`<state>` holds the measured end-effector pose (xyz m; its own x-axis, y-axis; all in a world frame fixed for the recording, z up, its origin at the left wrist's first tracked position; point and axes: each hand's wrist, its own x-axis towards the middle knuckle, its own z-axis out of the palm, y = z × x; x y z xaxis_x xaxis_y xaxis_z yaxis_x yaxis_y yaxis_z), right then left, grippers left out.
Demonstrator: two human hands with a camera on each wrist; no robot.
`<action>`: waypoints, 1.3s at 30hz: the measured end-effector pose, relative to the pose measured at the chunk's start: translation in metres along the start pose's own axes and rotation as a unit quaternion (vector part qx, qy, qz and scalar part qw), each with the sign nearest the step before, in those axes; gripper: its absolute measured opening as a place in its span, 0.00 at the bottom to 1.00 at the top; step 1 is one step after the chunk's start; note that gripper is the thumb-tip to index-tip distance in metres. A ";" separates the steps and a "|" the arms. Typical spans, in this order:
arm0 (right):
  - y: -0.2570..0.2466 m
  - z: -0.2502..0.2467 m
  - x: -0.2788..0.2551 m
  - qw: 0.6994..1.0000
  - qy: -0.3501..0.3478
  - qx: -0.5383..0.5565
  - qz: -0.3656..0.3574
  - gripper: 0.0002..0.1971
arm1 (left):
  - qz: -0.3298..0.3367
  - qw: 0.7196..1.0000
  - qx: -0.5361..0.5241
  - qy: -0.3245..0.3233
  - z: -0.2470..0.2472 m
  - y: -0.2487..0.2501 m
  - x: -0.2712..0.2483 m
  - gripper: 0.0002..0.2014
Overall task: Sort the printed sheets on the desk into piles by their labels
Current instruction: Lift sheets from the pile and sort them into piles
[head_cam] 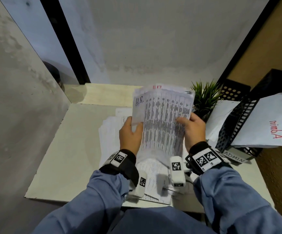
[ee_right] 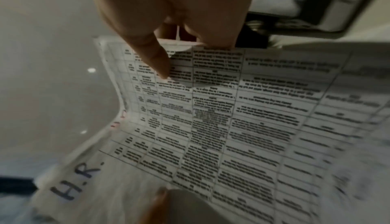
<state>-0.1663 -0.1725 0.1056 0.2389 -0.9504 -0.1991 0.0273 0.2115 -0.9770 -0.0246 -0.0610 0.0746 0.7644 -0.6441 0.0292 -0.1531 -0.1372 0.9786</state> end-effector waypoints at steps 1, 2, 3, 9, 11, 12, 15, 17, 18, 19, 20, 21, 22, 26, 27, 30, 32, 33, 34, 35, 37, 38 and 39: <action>-0.011 0.003 -0.004 0.999 -0.006 0.012 -0.030 0.14 | 0.026 1.000 0.002 0.013 0.001 0.004 0.002 0.03; -0.020 0.005 -0.010 0.998 -0.011 0.021 -0.053 0.14 | 0.046 0.999 -0.003 0.025 0.000 0.010 0.001 0.03; -0.025 0.007 -0.016 0.997 -0.009 0.022 -0.068 0.14 | 0.060 0.998 0.001 0.034 0.000 0.011 0.001 0.03; 0.011 0.010 -0.041 0.997 0.007 -0.051 0.061 0.10 | -0.025 0.994 0.090 -0.057 -0.001 -0.036 -0.013 0.11; 0.024 0.007 -0.042 0.993 0.025 -0.054 0.104 0.13 | -0.078 0.988 0.110 -0.080 -0.004 -0.052 -0.016 0.15; 0.025 0.005 -0.040 0.992 0.031 -0.057 0.111 0.12 | -0.090 0.988 0.105 -0.075 -0.005 -0.053 -0.017 0.16; 0.019 -0.005 -0.026 0.993 0.033 -0.060 0.101 0.03 | -0.058 0.994 0.075 -0.056 -0.005 -0.032 -0.011 0.06; 0.008 -0.014 -0.015 0.995 0.044 -0.063 0.061 0.04 | -0.016 0.994 0.081 -0.077 -0.001 -0.009 -0.003 0.11; 0.003 -0.020 -0.008 0.995 0.057 -0.080 0.026 0.04 | 0.001 0.992 0.081 -0.092 0.002 0.003 0.002 0.12; -0.003 -0.027 -0.001 0.992 0.074 -0.103 -0.008 0.03 | 0.017 0.991 0.081 -0.108 0.006 0.017 0.006 0.11; -0.005 -0.034 0.006 0.987 0.100 -0.121 -0.041 0.07 | 0.032 0.989 0.086 -0.119 0.010 0.028 0.011 0.09; -0.003 -0.044 0.017 0.978 0.137 -0.149 -0.059 0.12 | 0.048 0.987 0.095 -0.124 0.014 0.040 0.016 0.09; -0.003 -0.052 0.025 0.967 0.177 -0.173 -0.063 0.18 | 0.067 0.984 0.110 -0.126 0.018 0.052 0.020 0.09; 0.013 -0.079 0.052 0.942 0.245 -0.226 0.031 0.25 | 0.154 0.957 0.192 -0.153 0.037 0.095 0.029 0.12; 0.016 -0.082 0.055 0.937 0.245 -0.240 0.065 0.25 | 0.164 0.950 0.208 -0.163 0.043 0.104 0.030 0.12; 0.027 -0.091 0.057 0.930 0.233 -0.238 0.153 0.24 | 0.193 0.927 0.258 -0.191 0.062 0.126 0.028 0.11; 0.029 -0.097 0.056 0.931 0.226 -0.235 0.162 0.16 | 0.203 0.914 0.287 -0.205 0.075 0.137 0.028 0.11; 0.028 -0.100 0.056 0.931 0.227 -0.238 0.156 0.10 | 0.208 0.907 0.301 -0.209 0.081 0.142 0.027 0.10; 0.028 -0.102 0.057 0.932 0.228 -0.244 0.139 0.09 | 0.214 0.900 0.315 -0.212 0.087 0.146 0.027 0.10; 0.027 -0.104 0.057 0.933 0.229 -0.253 0.118 0.13 | 0.218 0.895 0.326 -0.213 0.092 0.149 0.027 0.10; 0.017 -0.110 0.056 0.928 0.237 -0.279 0.065 0.16 | 0.225 0.886 0.345 -0.214 0.107 0.153 0.028 0.09; 0.011 -0.113 0.055 0.923 0.237 -0.302 0.033 0.13 | 0.228 0.880 0.356 -0.216 0.116 0.153 0.029 0.08; 0.004 -0.115 0.054 0.916 0.234 -0.327 0.006 0.09 | 0.229 0.874 0.369 -0.219 0.124 0.153 0.030 0.08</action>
<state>-0.2650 -0.2490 0.0825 -0.2102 -0.9750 -0.0713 -0.5957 0.1856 -0.7815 -0.1030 -0.1944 0.2004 0.2279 -0.9629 0.1447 -0.8657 -0.1323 0.4828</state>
